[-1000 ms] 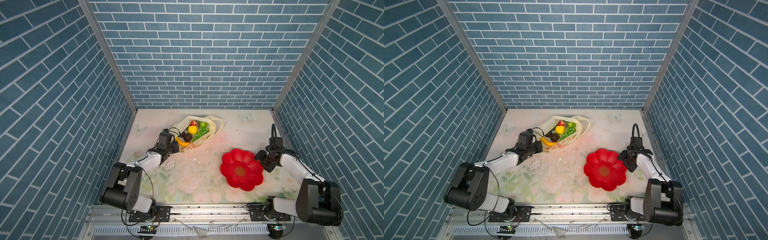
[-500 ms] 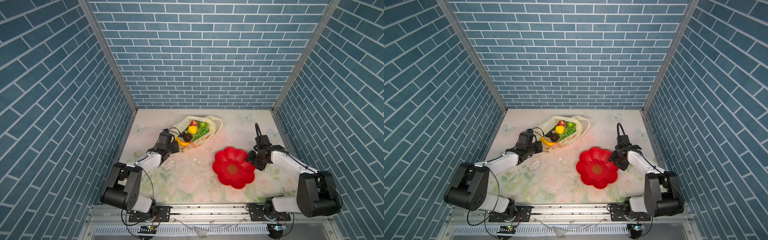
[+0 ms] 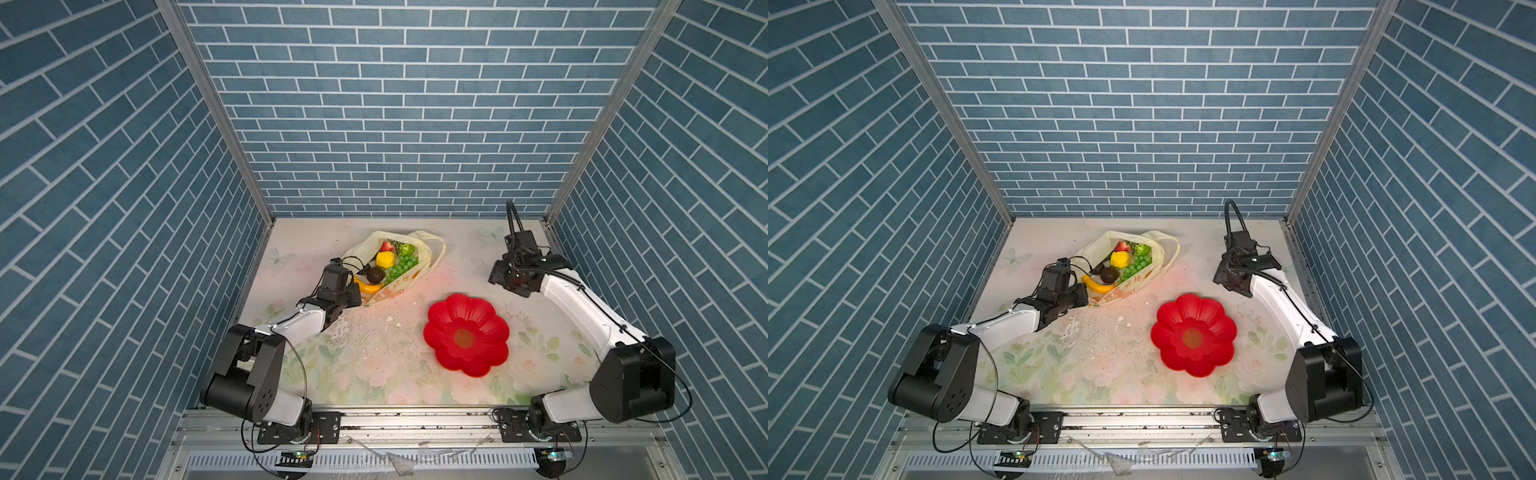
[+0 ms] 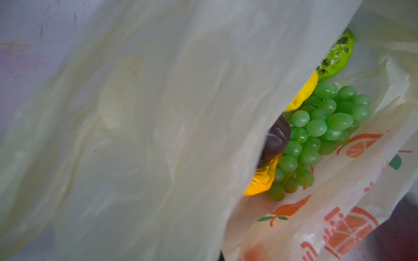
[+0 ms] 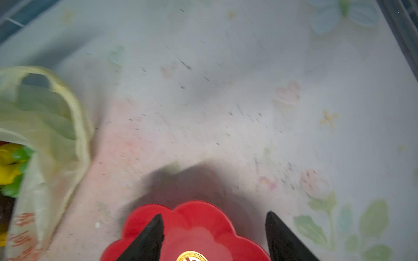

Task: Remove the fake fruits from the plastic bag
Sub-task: 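Reach the right gripper to the bag's far handle and grasp it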

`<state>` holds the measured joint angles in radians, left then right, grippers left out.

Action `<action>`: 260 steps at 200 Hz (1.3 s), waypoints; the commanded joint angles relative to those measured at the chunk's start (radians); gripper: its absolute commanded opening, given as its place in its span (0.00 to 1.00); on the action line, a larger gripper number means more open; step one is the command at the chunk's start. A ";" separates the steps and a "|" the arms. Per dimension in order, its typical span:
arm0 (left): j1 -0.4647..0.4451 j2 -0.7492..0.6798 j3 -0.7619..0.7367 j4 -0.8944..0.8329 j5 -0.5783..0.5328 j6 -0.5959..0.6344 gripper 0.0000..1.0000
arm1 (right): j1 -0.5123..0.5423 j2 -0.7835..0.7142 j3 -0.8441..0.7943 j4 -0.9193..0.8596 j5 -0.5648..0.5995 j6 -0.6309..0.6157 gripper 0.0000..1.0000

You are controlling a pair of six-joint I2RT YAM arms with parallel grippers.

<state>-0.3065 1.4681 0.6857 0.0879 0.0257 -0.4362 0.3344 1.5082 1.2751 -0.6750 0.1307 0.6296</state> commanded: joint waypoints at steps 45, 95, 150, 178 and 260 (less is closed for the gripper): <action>-0.015 -0.059 -0.013 -0.047 -0.026 -0.020 0.00 | 0.134 0.371 0.355 0.142 -0.112 -0.094 0.69; -0.022 -0.101 -0.001 -0.137 -0.017 -0.053 0.00 | 0.174 0.555 0.500 0.165 -0.201 -0.076 0.67; -0.038 -0.103 0.048 -0.229 -0.005 -0.040 0.00 | 0.180 0.710 0.644 0.119 -0.239 -0.079 0.61; -0.038 -0.125 0.042 -0.259 -0.020 -0.038 0.00 | 0.179 0.784 0.711 0.117 -0.305 -0.066 0.50; -0.099 -0.290 -0.071 -0.391 -0.102 -0.048 0.02 | 0.206 0.578 0.318 0.368 -0.332 -0.023 0.07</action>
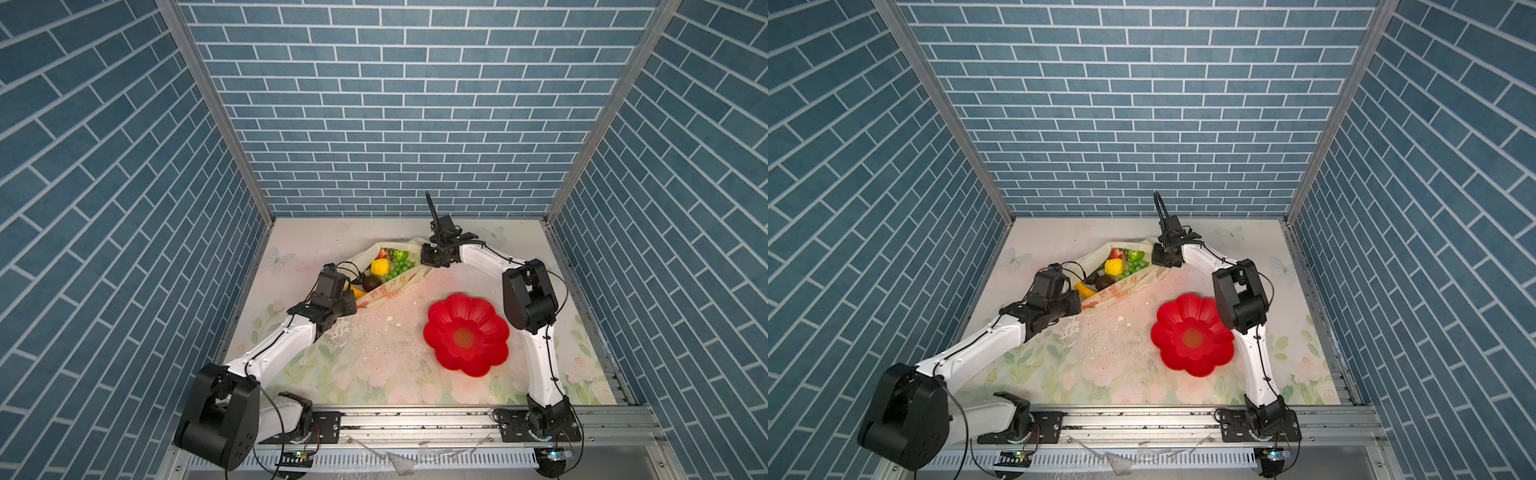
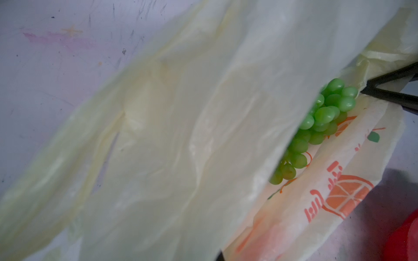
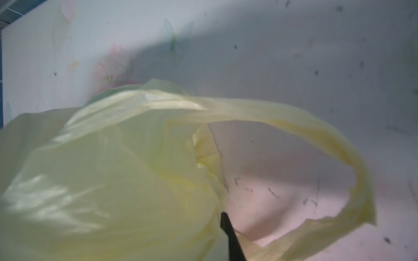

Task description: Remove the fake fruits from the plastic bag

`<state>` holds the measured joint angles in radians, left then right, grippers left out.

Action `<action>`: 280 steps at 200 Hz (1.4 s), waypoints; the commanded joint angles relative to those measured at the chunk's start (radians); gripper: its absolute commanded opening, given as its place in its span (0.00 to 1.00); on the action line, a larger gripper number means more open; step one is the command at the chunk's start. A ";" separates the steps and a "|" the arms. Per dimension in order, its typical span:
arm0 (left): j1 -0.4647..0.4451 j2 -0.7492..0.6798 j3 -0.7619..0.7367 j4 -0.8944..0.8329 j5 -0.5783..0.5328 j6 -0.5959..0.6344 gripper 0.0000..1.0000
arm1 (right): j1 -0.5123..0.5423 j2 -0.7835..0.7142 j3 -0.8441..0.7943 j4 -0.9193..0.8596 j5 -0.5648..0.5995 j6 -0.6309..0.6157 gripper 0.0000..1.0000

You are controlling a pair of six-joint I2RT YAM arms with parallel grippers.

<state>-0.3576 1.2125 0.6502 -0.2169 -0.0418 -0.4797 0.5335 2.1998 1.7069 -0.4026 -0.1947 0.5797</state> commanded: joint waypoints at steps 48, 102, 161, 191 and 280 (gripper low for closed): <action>-0.139 -0.089 -0.068 -0.149 -0.046 -0.063 0.33 | 0.007 -0.224 -0.262 0.146 0.000 0.026 0.01; -0.153 -0.182 0.120 -0.483 0.005 -0.078 0.85 | 0.005 -0.252 -0.286 0.125 0.052 -0.017 0.01; -0.171 -0.153 0.340 -0.677 -0.086 0.056 0.98 | 0.004 -0.224 -0.236 0.131 0.015 -0.014 0.01; -0.207 -0.044 0.351 -0.482 -0.188 0.157 0.99 | 0.005 -0.217 -0.221 0.124 0.018 -0.017 0.01; -0.217 0.471 0.551 -0.398 -0.526 0.219 0.98 | -0.003 -0.181 -0.155 0.071 0.030 -0.045 0.01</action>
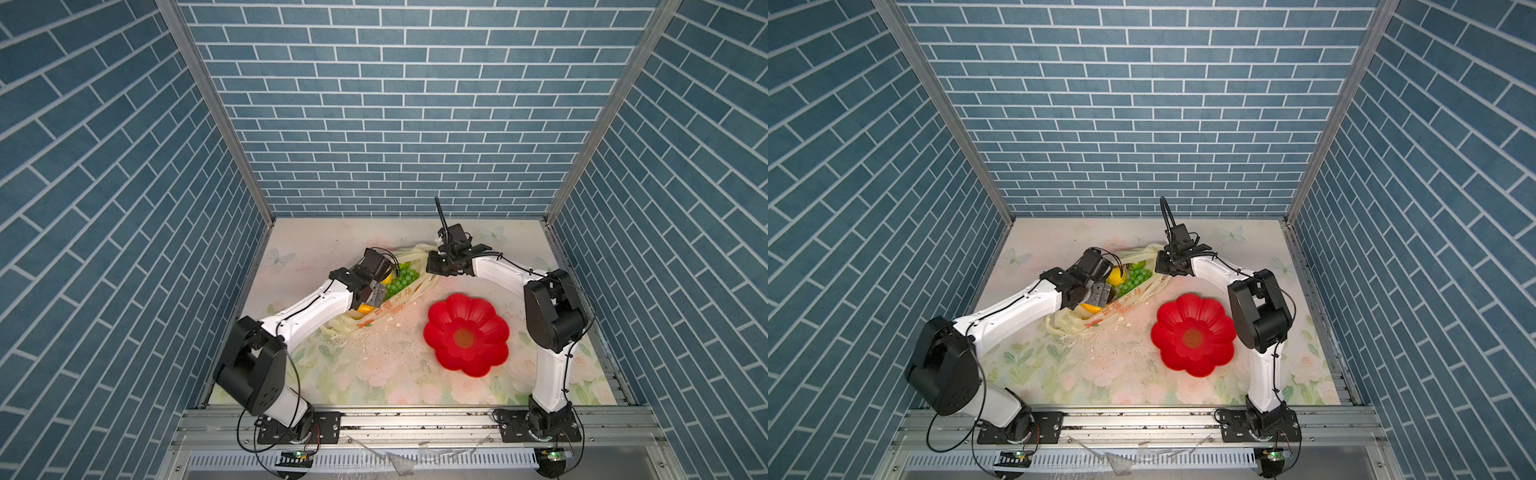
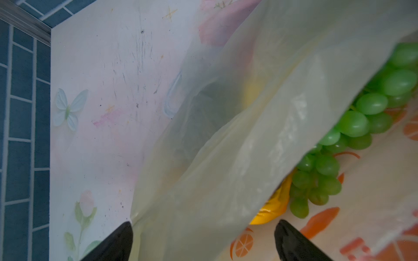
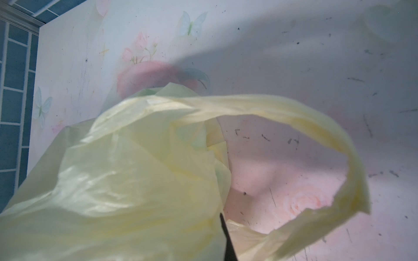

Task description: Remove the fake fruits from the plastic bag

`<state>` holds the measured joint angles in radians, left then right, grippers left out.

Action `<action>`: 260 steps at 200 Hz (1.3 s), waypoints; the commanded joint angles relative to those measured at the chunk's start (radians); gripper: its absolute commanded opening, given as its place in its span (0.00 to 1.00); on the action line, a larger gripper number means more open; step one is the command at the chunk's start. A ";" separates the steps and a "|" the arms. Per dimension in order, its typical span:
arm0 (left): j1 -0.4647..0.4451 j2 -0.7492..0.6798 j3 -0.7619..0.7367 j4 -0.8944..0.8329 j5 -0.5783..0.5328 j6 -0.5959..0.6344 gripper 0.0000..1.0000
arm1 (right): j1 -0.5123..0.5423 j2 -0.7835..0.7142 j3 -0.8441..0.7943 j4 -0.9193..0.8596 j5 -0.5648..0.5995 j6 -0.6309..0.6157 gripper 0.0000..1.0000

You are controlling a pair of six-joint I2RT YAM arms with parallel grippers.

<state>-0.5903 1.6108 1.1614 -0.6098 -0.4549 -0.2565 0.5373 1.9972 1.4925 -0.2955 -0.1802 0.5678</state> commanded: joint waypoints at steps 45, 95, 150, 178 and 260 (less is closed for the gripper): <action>0.116 0.044 -0.010 0.114 -0.042 -0.045 0.59 | -0.016 0.026 0.062 -0.054 0.041 -0.057 0.01; 0.157 0.009 -0.024 0.206 0.083 -0.064 0.13 | -0.019 0.038 0.090 -0.059 0.040 -0.083 0.01; 0.157 -0.042 -0.043 0.285 0.188 -0.078 0.05 | -0.014 -0.001 0.101 -0.080 0.038 -0.097 0.20; 0.157 -0.024 -0.033 0.281 0.212 -0.097 0.03 | 0.007 -0.067 0.099 -0.130 0.098 -0.091 0.39; 0.179 0.026 0.022 0.237 0.283 -0.165 0.02 | 0.169 -0.086 0.132 -0.065 0.099 0.006 0.43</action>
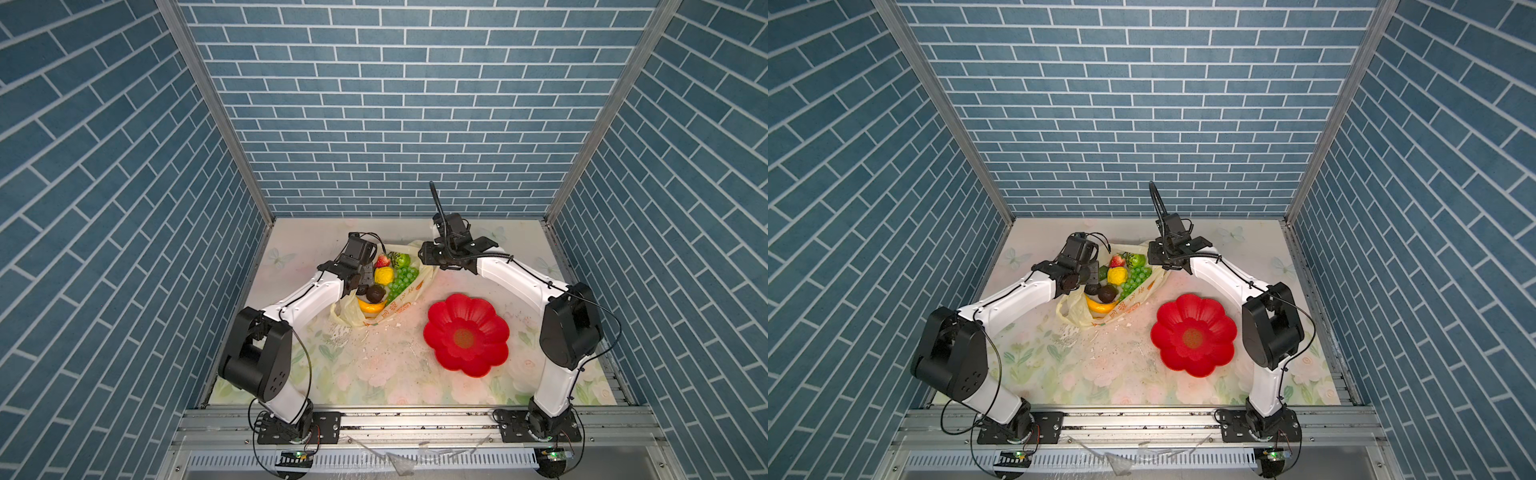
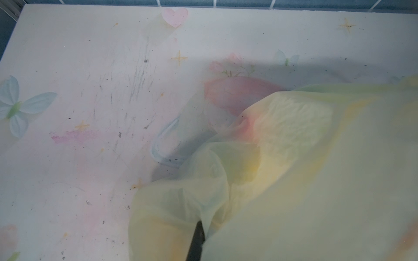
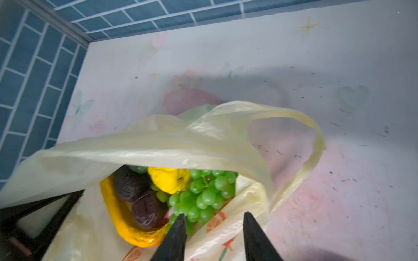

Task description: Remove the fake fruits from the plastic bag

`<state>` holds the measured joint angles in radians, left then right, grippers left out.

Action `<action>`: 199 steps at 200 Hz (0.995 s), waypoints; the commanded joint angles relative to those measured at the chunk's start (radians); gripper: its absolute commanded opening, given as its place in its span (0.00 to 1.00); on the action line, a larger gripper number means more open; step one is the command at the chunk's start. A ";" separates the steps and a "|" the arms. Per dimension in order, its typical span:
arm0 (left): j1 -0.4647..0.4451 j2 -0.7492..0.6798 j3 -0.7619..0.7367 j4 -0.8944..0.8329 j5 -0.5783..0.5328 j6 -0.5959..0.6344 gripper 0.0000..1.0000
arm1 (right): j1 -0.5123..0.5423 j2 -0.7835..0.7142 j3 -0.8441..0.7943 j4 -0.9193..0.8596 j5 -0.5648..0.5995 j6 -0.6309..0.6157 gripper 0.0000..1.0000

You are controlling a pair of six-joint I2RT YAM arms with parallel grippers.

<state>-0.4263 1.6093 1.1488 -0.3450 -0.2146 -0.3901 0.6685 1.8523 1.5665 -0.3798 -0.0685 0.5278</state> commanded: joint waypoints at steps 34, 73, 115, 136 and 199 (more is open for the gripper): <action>0.024 0.042 0.052 -0.040 0.073 -0.040 0.02 | 0.047 0.176 0.147 0.024 -0.040 0.053 0.44; 0.036 0.038 0.051 -0.042 0.096 -0.048 0.02 | 0.042 0.257 0.208 0.022 0.002 0.101 0.51; 0.037 0.031 0.032 -0.020 0.150 -0.070 0.02 | 0.011 0.319 0.236 0.068 0.013 0.281 0.52; 0.037 0.020 0.015 -0.013 0.175 -0.084 0.01 | -0.013 0.333 0.244 0.102 -0.007 0.380 0.53; 0.005 -0.020 -0.030 0.001 0.208 -0.090 0.01 | -0.033 0.435 0.330 0.112 -0.013 0.541 0.63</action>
<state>-0.4026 1.6260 1.1366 -0.3542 -0.0277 -0.4755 0.6312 2.2578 1.8206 -0.2821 -0.0860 0.9546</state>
